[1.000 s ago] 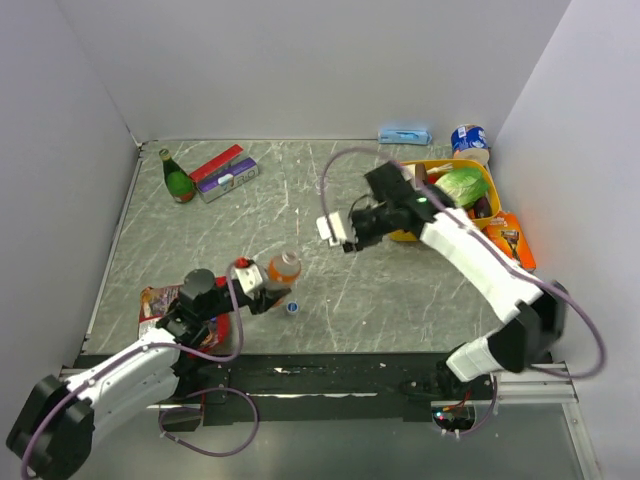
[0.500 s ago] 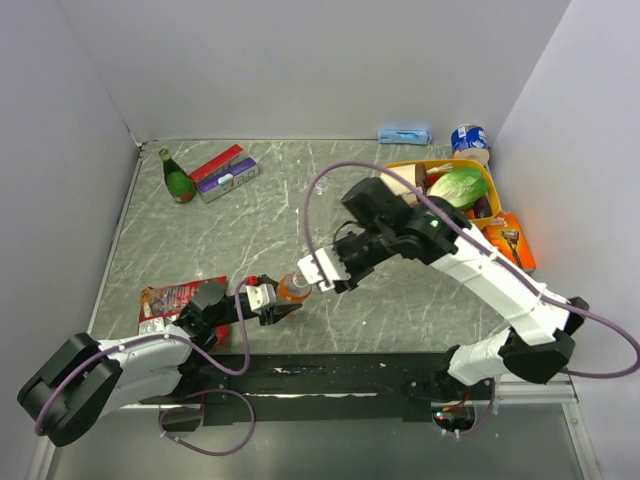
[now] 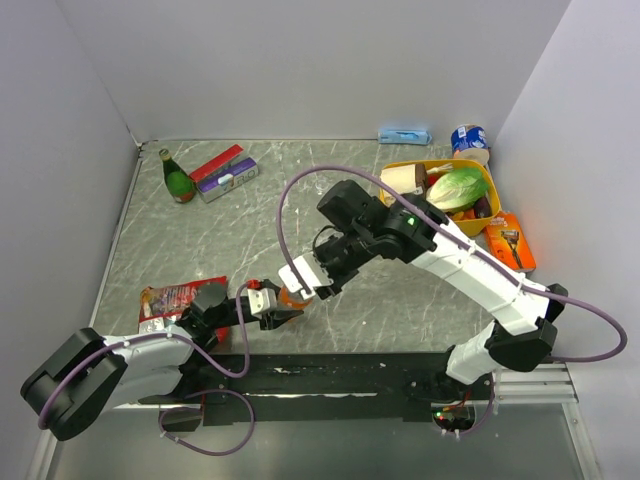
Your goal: Screw on the bottle caps
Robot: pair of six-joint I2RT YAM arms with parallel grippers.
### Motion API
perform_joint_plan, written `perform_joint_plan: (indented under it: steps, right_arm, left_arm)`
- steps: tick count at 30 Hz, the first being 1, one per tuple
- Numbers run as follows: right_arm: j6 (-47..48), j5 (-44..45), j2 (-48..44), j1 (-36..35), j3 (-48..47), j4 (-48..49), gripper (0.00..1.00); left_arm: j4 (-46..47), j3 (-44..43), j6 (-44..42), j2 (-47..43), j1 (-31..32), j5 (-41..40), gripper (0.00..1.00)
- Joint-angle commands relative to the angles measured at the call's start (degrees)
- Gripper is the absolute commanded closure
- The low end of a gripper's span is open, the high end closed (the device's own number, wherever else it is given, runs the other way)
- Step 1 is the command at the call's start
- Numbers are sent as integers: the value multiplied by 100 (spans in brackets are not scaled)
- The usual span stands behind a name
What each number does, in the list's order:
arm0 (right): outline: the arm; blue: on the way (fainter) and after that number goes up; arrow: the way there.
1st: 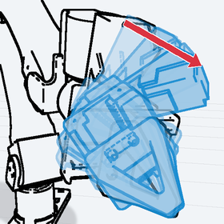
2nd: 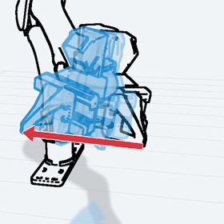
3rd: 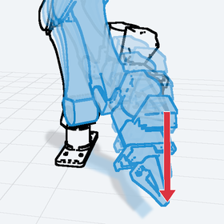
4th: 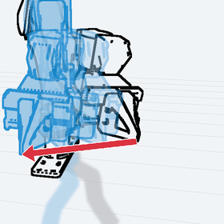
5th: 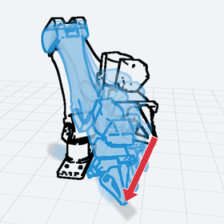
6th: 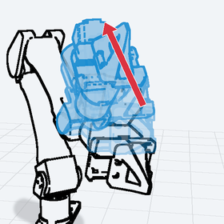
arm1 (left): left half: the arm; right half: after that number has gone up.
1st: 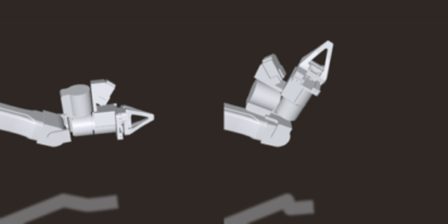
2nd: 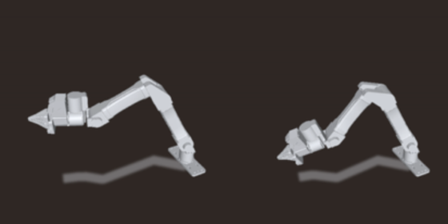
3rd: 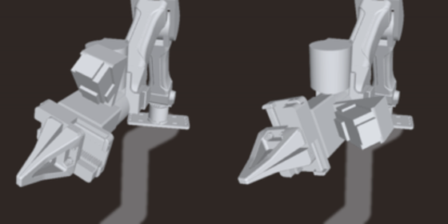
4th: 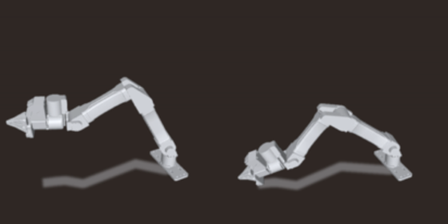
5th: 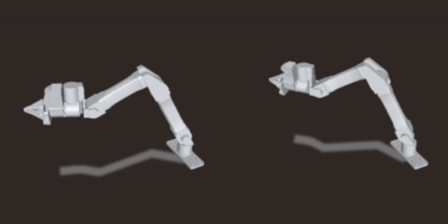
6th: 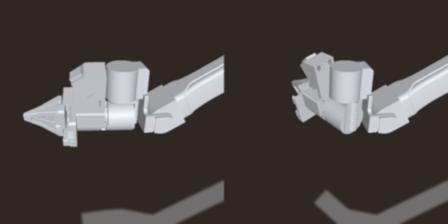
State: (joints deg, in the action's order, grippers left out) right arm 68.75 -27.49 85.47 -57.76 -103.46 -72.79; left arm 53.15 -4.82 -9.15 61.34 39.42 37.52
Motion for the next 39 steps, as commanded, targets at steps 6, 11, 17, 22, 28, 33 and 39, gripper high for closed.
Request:
perform_joint_plan:
  steps: [6,11,17,22,28,33,39]
  right_arm:
    - [244,-38,110,-236,-131,-60,79]
    - [306,-2,180,-298,-69,2,79]
    - [437,-29,391,-350,-245,-296,79]
    - [517,15,611,-359,-473,-639,79]
    - [78,146,673,-359,-474,-614,80]
    - [-458,217,699,-324,-394,-490,81]
    - [-1003,173,778,-148,-429,-455,81]
  left_arm:
    - [416,-28,-25,-52,136,238,99]
    - [390,-28,-17,-70,163,230,99]
    - [425,-37,9,-87,189,177,99]
    - [390,-63,106,-96,198,54,99]
    - [626,-19,334,-78,189,-209,99]
    - [968,95,431,-70,189,-350,99]
    - [1259,183,545,-52,189,-596,99]
